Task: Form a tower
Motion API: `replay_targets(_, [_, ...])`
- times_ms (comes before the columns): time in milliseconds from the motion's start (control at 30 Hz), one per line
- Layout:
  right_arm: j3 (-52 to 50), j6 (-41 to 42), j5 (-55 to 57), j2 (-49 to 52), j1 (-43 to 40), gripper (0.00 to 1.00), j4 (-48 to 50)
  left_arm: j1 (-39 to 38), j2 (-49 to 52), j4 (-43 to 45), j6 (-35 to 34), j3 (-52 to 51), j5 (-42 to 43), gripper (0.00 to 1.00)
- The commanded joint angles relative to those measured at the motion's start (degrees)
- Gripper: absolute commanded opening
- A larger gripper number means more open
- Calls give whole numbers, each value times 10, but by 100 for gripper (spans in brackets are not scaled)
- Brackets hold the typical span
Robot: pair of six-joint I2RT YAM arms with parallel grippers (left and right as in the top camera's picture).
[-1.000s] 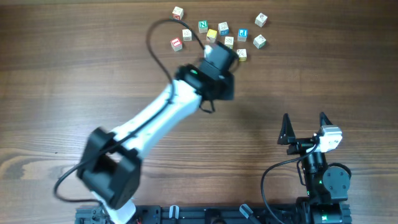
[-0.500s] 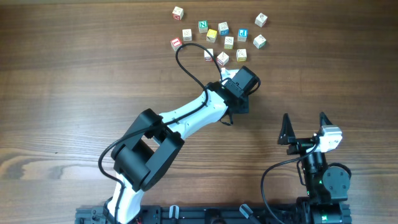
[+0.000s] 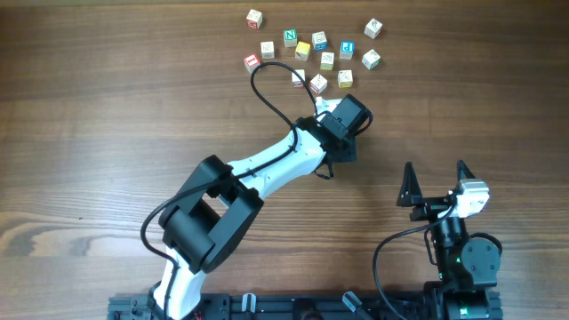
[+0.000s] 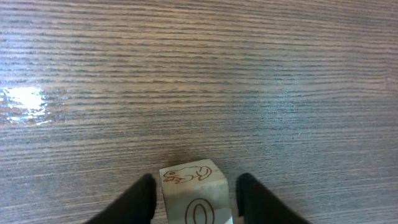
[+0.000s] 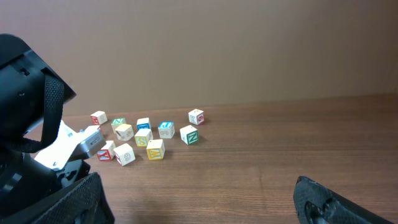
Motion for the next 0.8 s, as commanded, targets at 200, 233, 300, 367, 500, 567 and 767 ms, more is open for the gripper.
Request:
replay_targets(200, [-1, -10, -9, -2, 1, 100, 1, 23, -16, -7, 112, 76, -11, 87])
replay_targets(233, [-1, -10, -9, -2, 1, 100, 1, 36, -29, -28, 138, 109, -27, 99])
replay_targets(300, [-1, -10, -9, -2, 1, 100, 1, 60, -57, -67, 189, 150, -69, 100])
replay_targets(367, [-1, -10, -9, -2, 1, 100, 1, 95, -109, -132, 240, 161, -156, 100])
replay_targets(500, [-1, -10, -9, -2, 1, 100, 1, 173, -207, -348, 243, 161, -269, 100])
replay_targets(567, [-1, -12, 4, -2, 1, 100, 15, 216, -239, -451, 207, 161, -269, 100])
replay_targets(767, [-1, 293, -184, -2, 1, 100, 24, 295, -261, -492, 23, 161, -231, 100])
